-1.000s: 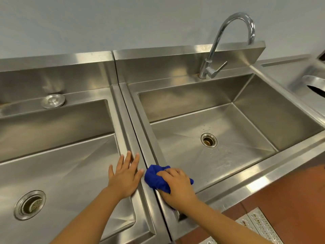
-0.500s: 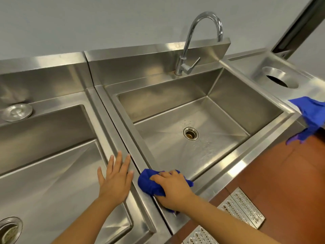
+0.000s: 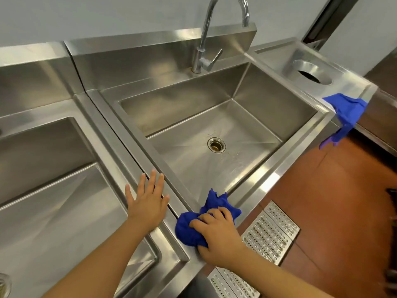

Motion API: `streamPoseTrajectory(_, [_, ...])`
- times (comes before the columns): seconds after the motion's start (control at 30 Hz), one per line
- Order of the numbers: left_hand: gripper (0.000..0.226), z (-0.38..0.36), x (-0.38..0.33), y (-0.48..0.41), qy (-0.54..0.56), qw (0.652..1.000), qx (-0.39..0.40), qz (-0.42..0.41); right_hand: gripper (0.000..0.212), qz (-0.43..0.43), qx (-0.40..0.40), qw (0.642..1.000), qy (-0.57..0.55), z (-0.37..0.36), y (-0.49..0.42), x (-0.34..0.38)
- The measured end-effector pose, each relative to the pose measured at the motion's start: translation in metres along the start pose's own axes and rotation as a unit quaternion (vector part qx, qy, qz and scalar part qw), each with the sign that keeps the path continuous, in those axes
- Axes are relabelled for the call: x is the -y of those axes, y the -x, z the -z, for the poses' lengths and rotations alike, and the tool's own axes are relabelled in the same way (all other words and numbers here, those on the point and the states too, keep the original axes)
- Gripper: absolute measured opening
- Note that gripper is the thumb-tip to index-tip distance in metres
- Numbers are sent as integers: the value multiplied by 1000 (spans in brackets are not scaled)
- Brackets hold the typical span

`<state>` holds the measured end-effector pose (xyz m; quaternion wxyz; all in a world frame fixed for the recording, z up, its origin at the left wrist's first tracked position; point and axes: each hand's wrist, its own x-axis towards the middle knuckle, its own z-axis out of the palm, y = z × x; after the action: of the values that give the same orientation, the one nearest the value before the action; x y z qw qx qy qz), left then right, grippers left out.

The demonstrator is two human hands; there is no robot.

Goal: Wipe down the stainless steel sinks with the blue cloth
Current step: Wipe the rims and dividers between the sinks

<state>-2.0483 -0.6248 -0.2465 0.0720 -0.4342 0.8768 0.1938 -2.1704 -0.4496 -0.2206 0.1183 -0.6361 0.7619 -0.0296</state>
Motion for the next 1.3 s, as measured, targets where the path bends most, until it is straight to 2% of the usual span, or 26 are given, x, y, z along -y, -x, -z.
streamPoseTrajectory(0.17, [63,3,4,-1,-22,999,18,-13,37,1,-3,997,71,1,10,-7])
streamPoseTrajectory(0.33, [66,3,3,-1,-26,999,28,-13,41,-136,7,990,25,3,-22,10])
streamPoseTrajectory(0.53, [68,-3,0,-1,-17,1000,13,-13,40,-91,-47,992,69,-11,32,16])
streamPoseTrajectory(0.67, [65,-7,-1,5,18,1000,-15,-6,39,-102,-56,990,77,-14,35,3])
streamPoseTrajectory(0.73, [63,-8,-4,9,28,999,-23,-14,38,-169,-35,981,88,-7,18,-13])
streamPoseTrajectory(0.83, [60,-8,-10,14,30,999,-10,-25,42,-353,42,935,0,12,-12,-40])
streamPoseTrajectory(0.9, [60,-9,-12,17,18,1000,1,-24,43,-405,45,912,-47,15,-22,-45])
streamPoseTrajectory(1.0, [60,-11,-17,18,1,999,-2,-34,44,-377,23,925,-37,4,-11,-21])
streamPoseTrajectory(1.13, [59,-10,-31,14,-13,997,-12,-73,78,-331,10,941,-66,-7,17,14])
streamPoseTrajectory(1.17, [59,-10,-35,13,-12,997,-8,-80,76,-329,12,942,-62,-8,18,13])
streamPoseTrajectory(1.27, [60,-9,-46,11,-18,995,3,-98,44,-325,10,945,-19,-10,7,-9])
streamPoseTrajectory(1.3, [60,-9,-48,11,-18,995,6,-101,40,-340,3,940,-16,-9,0,-21])
